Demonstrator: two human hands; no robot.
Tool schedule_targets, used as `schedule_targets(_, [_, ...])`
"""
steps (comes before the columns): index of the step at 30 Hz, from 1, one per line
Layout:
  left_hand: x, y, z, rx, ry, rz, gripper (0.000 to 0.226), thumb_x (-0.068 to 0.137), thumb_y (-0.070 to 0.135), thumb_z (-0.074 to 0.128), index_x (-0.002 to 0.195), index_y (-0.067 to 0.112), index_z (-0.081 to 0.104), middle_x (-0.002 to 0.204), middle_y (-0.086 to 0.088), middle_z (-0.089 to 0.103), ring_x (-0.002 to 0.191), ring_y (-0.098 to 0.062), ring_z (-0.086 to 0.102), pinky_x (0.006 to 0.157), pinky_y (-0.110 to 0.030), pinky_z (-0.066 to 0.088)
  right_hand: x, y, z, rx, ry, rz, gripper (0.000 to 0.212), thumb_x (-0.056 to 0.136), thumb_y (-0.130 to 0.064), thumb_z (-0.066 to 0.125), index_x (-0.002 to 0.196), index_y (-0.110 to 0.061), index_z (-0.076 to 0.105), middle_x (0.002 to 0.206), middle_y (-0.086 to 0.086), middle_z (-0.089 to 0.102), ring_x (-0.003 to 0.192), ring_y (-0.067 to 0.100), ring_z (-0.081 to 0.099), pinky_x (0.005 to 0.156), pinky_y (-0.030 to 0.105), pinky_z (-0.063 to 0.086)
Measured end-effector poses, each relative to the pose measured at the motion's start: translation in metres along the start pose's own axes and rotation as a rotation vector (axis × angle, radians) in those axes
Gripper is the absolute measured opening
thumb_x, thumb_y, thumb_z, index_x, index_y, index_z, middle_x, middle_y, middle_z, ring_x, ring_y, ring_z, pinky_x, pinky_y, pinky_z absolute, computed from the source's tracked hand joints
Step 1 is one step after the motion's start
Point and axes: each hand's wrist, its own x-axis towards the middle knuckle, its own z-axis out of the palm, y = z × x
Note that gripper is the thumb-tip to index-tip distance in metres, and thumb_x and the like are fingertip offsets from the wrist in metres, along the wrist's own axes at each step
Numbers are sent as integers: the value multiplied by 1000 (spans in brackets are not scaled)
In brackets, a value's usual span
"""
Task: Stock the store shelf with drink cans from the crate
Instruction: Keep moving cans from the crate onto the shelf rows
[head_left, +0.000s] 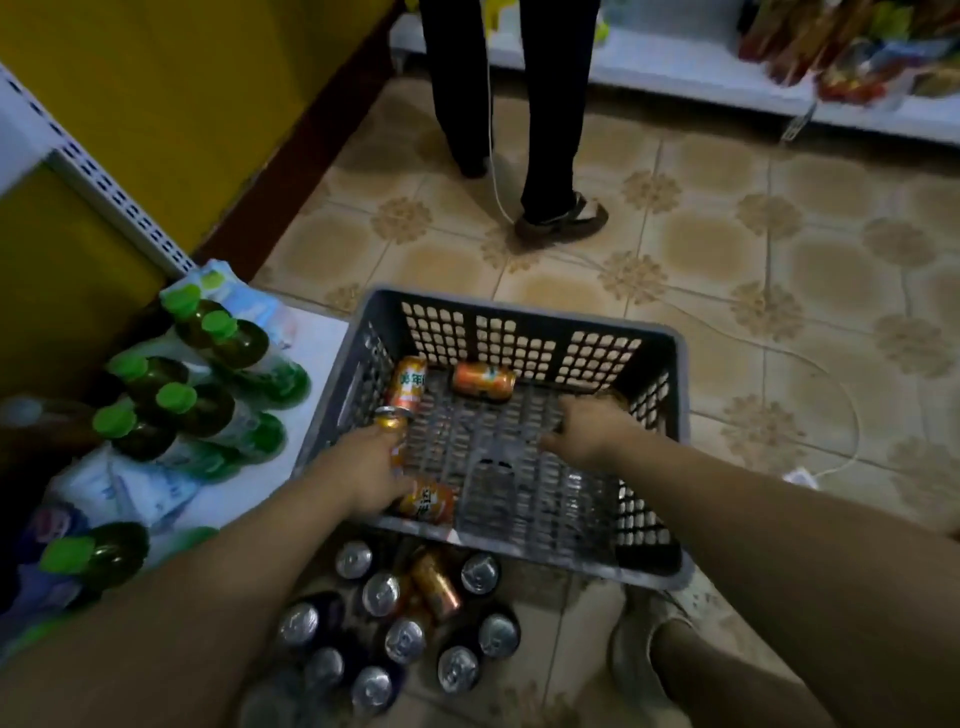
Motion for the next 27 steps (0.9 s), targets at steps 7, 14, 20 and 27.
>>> schedule_targets(7, [58,-61,31,58,-74,-35,55,78,40,71,124,18,50,124,-3,49,111,-23,50,94,-33,42,93,-71,87,53,-187,-146,72,95,-52,49,150,-13,25,150,14,38,132,31,42,102,37,40])
schedule_targets(14, [87,-87,57,225,-84,9,53,79,33,70,125,18,47,128,-8,47,118,-29,45,100,-43,41,137,-137,147,229,-302,-301,65,83,-39,70,140,-24,40,135,6,52,116,26,54,95,32,44])
schedule_targets(20, [86,-88,54,217,-64,69,53,79,30,71,124,17,48,123,-9,44,112,-30,48,96,-42,43,135,-140,158,401,-361,-353,72,78,-31,77,140,-23,41,133,3,53,116,23,53,99,34,43])
schedule_targets(27, [23,-59,0,-578,174,-76,61,69,23,76,125,23,53,115,-1,55,97,-17,58,82,-29,51,46,-129,113,782,-166,-339,74,70,-22,85,131,-22,43,113,-4,58,102,14,61,88,30,52])
